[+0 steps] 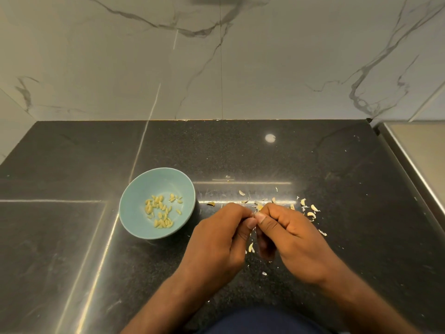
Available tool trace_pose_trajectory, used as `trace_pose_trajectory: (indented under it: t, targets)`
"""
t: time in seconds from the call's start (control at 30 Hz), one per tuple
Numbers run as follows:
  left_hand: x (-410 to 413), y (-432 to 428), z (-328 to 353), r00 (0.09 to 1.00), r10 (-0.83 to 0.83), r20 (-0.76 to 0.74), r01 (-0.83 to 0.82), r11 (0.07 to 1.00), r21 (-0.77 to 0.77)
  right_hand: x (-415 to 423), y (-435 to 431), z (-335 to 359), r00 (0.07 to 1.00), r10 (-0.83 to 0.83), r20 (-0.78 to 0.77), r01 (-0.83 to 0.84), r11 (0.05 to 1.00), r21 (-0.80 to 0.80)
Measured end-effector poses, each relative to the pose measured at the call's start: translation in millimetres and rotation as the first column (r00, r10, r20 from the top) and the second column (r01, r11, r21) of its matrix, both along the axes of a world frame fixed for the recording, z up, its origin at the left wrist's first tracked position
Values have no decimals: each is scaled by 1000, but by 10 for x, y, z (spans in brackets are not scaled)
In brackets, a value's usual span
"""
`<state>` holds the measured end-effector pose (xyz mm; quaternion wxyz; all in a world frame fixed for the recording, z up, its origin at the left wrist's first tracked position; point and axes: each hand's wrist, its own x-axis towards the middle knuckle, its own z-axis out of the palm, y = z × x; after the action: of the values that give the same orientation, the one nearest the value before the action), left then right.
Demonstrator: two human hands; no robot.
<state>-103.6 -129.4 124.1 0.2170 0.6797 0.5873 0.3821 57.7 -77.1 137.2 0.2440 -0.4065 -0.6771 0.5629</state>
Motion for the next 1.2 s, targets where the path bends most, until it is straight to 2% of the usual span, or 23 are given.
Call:
trace_pose_trajectory:
  t: [0.07,0.13,0.17,0.23,0.33,0.4,0.5,0.7,0.77,0.83,0.87,0.9,1.0,1.1,1.13,1.2]
  targets:
    - [-45,24,8,995,-10,-104,15,999,48,-11,-1,26,996,13,-85,-22,993,-114]
    - [-49,42,47,996,-7,-88,13,998,69,-19,-5,40,991,24,-131,-42,989,-141]
    - [-33,46,78,1000,-8,-18,9,998,57,-24,-8,45,989,34,-143,-52,991,-121]
    - [34,38,143,975,-26,219,34,999,-33,-33,-13,41,988,51,-149,-57,998,-39]
    - [126,17,223,809,78,583,97,960,-264,-21,-10,1,996,59,-70,-42,974,222]
    - [142,5,251,679,217,701,149,894,-422,8,13,-45,998,55,22,-59,901,429]
    - [160,-8,298,546,332,769,233,822,-520,48,48,-83,996,32,87,-79,785,614]
    - [153,-17,339,395,428,813,307,772,-556,39,81,-84,993,34,113,-108,657,746]
    - [162,-15,359,310,448,839,338,773,-537,38,51,-82,998,25,52,-56,642,765]
    - [153,0,360,223,467,856,337,787,-517,56,2,-45,993,-36,-112,106,688,718]
    - [138,4,358,218,470,855,310,798,-517,76,-19,-8,978,-81,-192,191,719,668]
    - [118,4,350,265,460,848,257,813,-522,91,-31,35,962,-126,-243,254,741,622]
    - [68,-16,315,528,389,755,82,861,-501,106,-9,162,942,-223,-249,316,840,441]
    - [79,-21,291,698,275,661,26,913,-407,87,16,184,975,-165,-150,190,966,173]
    - [89,-19,290,741,232,630,22,929,-368,77,11,177,986,-122,-112,137,981,137]
    - [111,-18,288,800,171,575,10,954,-298,73,-13,181,994,-72,-78,84,983,163]
